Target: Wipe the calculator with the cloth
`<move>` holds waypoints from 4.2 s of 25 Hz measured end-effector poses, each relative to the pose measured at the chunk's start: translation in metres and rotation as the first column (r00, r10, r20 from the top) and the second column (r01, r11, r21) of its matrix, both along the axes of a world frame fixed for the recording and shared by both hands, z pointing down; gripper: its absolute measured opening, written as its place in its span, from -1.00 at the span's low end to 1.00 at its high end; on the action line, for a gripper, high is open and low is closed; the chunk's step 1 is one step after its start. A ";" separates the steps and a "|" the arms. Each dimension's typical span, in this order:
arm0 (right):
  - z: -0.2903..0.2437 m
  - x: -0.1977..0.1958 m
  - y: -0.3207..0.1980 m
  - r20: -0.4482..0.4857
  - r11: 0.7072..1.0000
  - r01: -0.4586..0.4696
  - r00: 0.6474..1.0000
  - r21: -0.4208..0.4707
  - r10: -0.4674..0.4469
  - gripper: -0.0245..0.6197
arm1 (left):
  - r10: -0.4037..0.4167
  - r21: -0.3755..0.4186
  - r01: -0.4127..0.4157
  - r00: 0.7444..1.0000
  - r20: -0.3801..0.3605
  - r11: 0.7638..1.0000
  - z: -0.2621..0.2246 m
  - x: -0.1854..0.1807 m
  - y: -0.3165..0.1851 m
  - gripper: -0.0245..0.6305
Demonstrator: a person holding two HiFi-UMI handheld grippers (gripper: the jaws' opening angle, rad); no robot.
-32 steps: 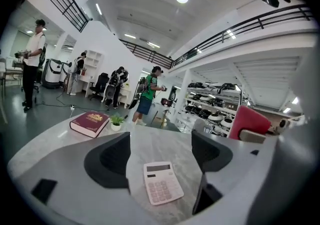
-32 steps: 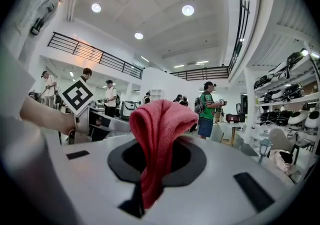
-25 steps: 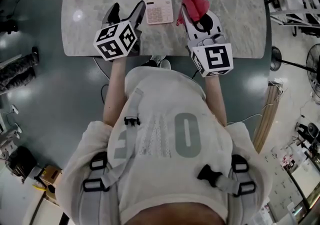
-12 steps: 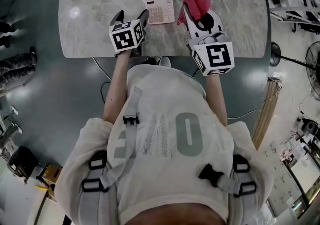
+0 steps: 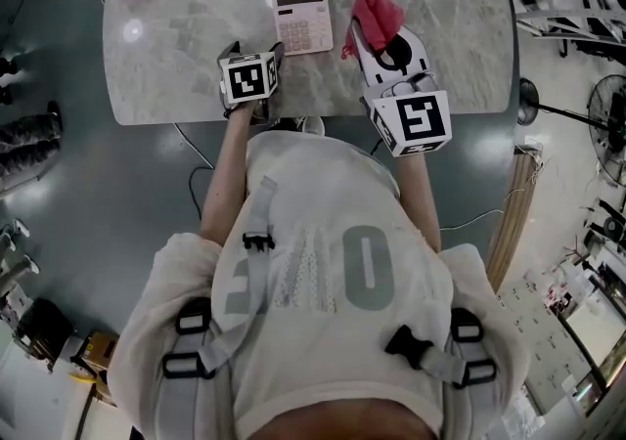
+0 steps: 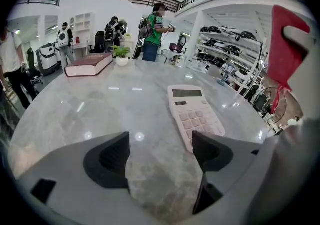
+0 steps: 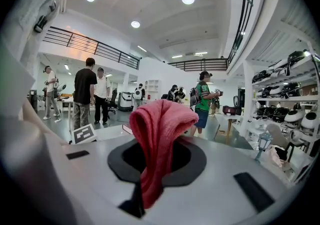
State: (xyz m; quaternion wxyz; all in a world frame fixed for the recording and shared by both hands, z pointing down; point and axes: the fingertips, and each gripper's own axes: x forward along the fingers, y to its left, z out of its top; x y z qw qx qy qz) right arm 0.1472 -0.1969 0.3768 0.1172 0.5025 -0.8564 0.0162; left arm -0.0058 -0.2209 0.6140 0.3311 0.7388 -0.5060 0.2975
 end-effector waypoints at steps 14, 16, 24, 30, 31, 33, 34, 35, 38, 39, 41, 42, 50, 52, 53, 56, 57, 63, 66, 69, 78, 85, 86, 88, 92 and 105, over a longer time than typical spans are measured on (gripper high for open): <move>0.007 0.001 -0.015 -0.101 1.000 0.024 0.995 -0.008 -0.025 -0.74 | 0.009 -0.040 -0.009 1.000 0.004 0.999 0.011 0.002 0.003 0.24; 0.009 0.003 -0.027 -0.164 0.999 0.032 0.986 -0.002 -0.032 -0.74 | 0.009 -0.036 -0.009 1.000 0.001 0.999 0.011 0.003 0.002 0.24; 0.042 -0.013 -0.091 -0.592 0.983 0.183 0.789 -0.027 -0.163 -0.74 | 0.014 -0.050 -0.014 1.000 0.001 0.999 0.015 0.000 0.001 0.25; 0.095 -0.033 -0.117 -0.848 0.932 0.323 0.437 -0.163 -0.299 -0.75 | 0.021 -0.065 -0.020 1.000 0.010 0.998 0.012 0.001 0.000 0.25; 0.106 -0.036 -0.118 -0.866 0.923 0.333 0.384 -0.193 -0.319 -0.75 | 0.022 -0.070 -0.021 1.000 0.010 0.997 0.012 0.001 0.000 0.25; 0.130 -0.038 -0.119 -0.889 0.906 0.341 0.290 -0.250 -0.355 -0.75 | 0.028 -0.072 -0.027 1.000 0.006 0.997 0.015 0.002 -0.002 0.25; 0.140 -0.038 -0.118 -0.893 0.899 0.339 0.254 -0.277 -0.371 -0.75 | 0.029 -0.073 -0.029 1.000 0.005 0.997 0.015 0.003 -0.002 0.25; 0.150 -0.038 -0.117 -0.894 0.893 0.333 0.226 -0.302 -0.386 -0.75 | 0.029 -0.075 -0.028 1.000 0.005 0.997 0.014 0.003 -0.002 0.25; 0.170 -0.036 -0.116 -0.896 0.887 0.305 0.173 -0.347 -0.410 -0.75 | 0.025 -0.079 -0.025 1.000 0.006 0.997 0.013 0.003 0.000 0.25; 0.175 -0.035 -0.116 -0.897 0.887 0.297 0.160 -0.354 -0.412 -0.75 | 0.024 -0.081 -0.024 1.000 0.007 0.996 0.013 0.002 0.000 0.25; 0.185 -0.033 -0.115 -0.898 0.886 0.280 0.138 -0.369 -0.418 -0.75 | 0.024 -0.083 -0.024 1.000 0.006 0.996 0.013 0.002 0.000 0.24; 0.189 -0.032 -0.115 -0.897 0.886 0.272 0.130 -0.377 -0.422 -0.75 | 0.025 -0.084 -0.024 1.000 0.005 0.996 0.014 0.002 0.000 0.25; 0.216 -0.028 -0.111 -0.894 0.886 0.216 0.095 -0.411 -0.438 -0.75 | 0.030 -0.084 -0.030 1.000 0.001 0.996 0.016 0.001 -0.002 0.24; 0.219 -0.029 -0.111 -0.900 0.893 0.204 0.095 -0.401 -0.426 -0.75 | 0.031 -0.081 -0.031 1.000 0.000 0.996 0.016 0.000 -0.003 0.24; 0.219 -0.029 -0.111 -0.902 0.895 0.201 0.093 -0.398 -0.422 -0.75 | 0.031 -0.080 -0.031 1.000 -0.001 0.996 0.016 -0.001 -0.003 0.24; 0.220 -0.030 -0.106 -0.899 0.891 0.203 0.084 -0.406 -0.429 -0.75 | 0.029 -0.080 -0.029 1.000 0.001 0.996 0.015 -0.001 -0.002 0.24; 0.221 -0.030 -0.103 -0.895 0.886 0.206 0.078 -0.416 -0.438 -0.75 | 0.028 -0.081 -0.027 1.000 0.003 0.996 0.014 -0.001 -0.001 0.24; 0.235 -0.031 -0.078 -0.881 0.864 0.222 0.039 -0.452 -0.472 -0.75 | 0.031 -0.081 -0.030 1.000 0.001 0.996 0.013 -0.002 0.000 0.24; 0.237 -0.032 -0.069 -0.875 0.857 0.229 0.043 -0.461 -0.483 -0.75 | 0.029 -0.081 -0.028 1.000 0.004 0.996 0.012 -0.002 -0.002 0.24; 0.239 -0.032 -0.061 -0.870 0.854 0.231 0.052 -0.467 -0.490 -0.75 | 0.030 -0.088 -0.030 1.000 0.003 0.996 0.014 -0.001 -0.002 0.24; 0.244 -0.031 -0.022 -0.840 0.816 0.270 0.047 -0.511 -0.541 -0.75 | 0.036 -0.089 -0.036 0.999 0.001 0.995 0.015 0.000 -0.001 0.24; 0.248 -0.030 0.010 -0.809 0.787 0.289 0.065 -0.546 -0.585 -0.75 | 0.029 -0.093 -0.028 1.000 0.010 0.995 0.012 -0.002 -0.001 0.24; 0.249 -0.030 0.015 -0.802 0.782 0.289 0.072 -0.553 -0.593 -0.75 | 0.030 -0.092 -0.029 1.000 0.009 0.995 0.012 -0.002 0.000 0.24; 0.251 -0.031 0.023 -0.792 0.773 0.292 0.076 -0.563 -0.606 -0.75 | 0.032 -0.090 -0.031 0.999 0.007 0.995 0.013 -0.002 0.000 0.24; 0.252 -0.033 0.030 -0.795 0.773 0.300 0.071 -0.559 -0.603 -0.75 | 0.032 -0.090 -0.031 0.999 0.008 0.995 0.012 -0.003 0.001 0.24; 0.244 -0.032 0.023 -0.786 0.760 0.321 0.071 -0.565 -0.614 -0.75 | 0.010 -0.111 -0.010 1.000 -0.003 0.994 0.011 -0.005 -0.002 0.24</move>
